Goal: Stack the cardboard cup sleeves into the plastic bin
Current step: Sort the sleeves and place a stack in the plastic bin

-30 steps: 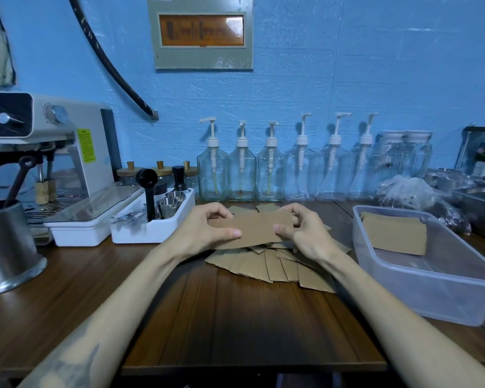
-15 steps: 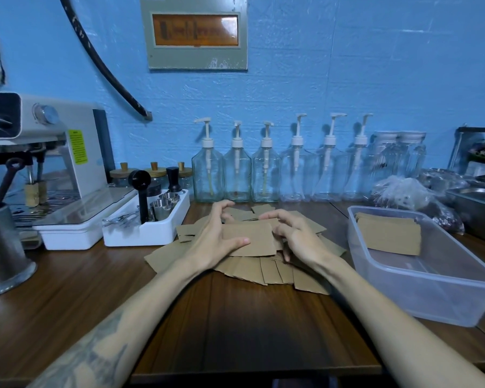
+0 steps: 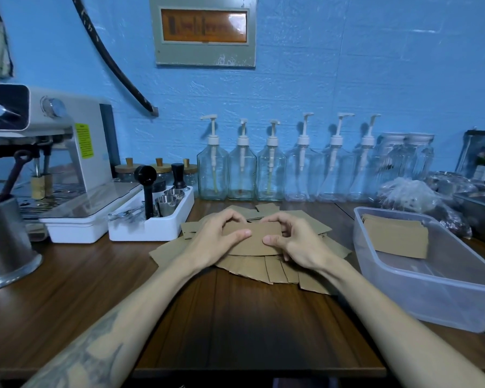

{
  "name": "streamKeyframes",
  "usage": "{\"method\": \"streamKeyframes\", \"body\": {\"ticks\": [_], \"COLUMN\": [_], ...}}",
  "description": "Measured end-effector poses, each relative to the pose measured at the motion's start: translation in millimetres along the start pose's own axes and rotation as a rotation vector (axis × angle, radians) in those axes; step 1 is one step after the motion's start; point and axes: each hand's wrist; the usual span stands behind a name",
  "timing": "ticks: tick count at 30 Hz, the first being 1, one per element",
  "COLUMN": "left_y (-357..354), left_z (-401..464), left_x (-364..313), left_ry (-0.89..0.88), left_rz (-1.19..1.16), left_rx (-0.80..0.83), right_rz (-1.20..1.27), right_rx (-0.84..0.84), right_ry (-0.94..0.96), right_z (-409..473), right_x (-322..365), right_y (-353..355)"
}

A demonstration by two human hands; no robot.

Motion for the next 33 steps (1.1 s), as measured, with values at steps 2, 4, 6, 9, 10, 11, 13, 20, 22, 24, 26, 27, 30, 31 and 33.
{"method": "streamKeyframes", "body": {"ticks": [2,4,6,9,10,11,13,20,22,24,26,27,30,31,33], "left_y": [9.3,23.1,37.6,53.3,55.5,56.6,55.5,35.1,28.4,21.7,16.5,15.2,17.5,19.2,23.0], "left_z": [-2.8,-6.2,-11.8,-22.8,-25.4,-26.7,-25.0,6.7,14.9,18.6,18.5,17.9,17.7,17.5,15.6], "left_x": [4.1,12.0,21.8,33.2,35.4,36.5,35.2,21.4,24.6,30.1,36.5,38.9,41.7,41.7,40.5], "left_ry": [0.041,0.105,0.142,0.159,0.155,0.145,0.116,0.207,0.309,0.386,0.417,0.421,0.425,0.423,0.413], "left_rz": [-0.009,-0.043,0.014,0.222,0.291,0.347,0.406,0.463,0.519,0.565,0.597,0.607,0.576,0.551,0.508], "left_rx": [-0.012,-0.028,-0.051,-0.086,-0.081,-0.067,-0.037,0.092,0.152,0.191,0.197,0.195,0.172,0.158,0.127], "right_rz": [0.042,0.068,0.073,0.068,0.060,0.053,0.023,-0.035,-0.056,-0.085,-0.090,-0.084,-0.092,-0.094,-0.097], "right_rx": [-0.020,-0.067,-0.108,-0.162,-0.178,-0.190,-0.206,-0.282,-0.291,-0.306,-0.312,-0.309,-0.285,-0.274,-0.264], "right_ry": [-0.018,-0.032,-0.041,-0.067,-0.075,-0.081,-0.090,-0.125,-0.128,-0.127,-0.121,-0.117,-0.103,-0.095,-0.085], "right_z": [2.4,4.7,5.9,7.2,7.0,6.8,6.1,8.5,7.7,8.0,9.0,9.5,10.1,10.2,10.5], "right_x": [-0.8,-2.1,-3.7,-4.9,-5.4,-5.8,-7.0,-11.1,-11.3,-11.9,-11.7,-11.5,-10.4,-10.5,-10.8], "right_y": [1.4,3.2,5.2,6.7,7.7,8.9,11.5,19.3,19.3,19.2,18.4,17.9,15.7,14.9,13.9]}}
Point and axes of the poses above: each hand's wrist, its own z-axis towards the middle knuckle, its own y-axis out of the back of the hand, x = y × z, and after that the axes turned 5 degrees about -y, right-handed
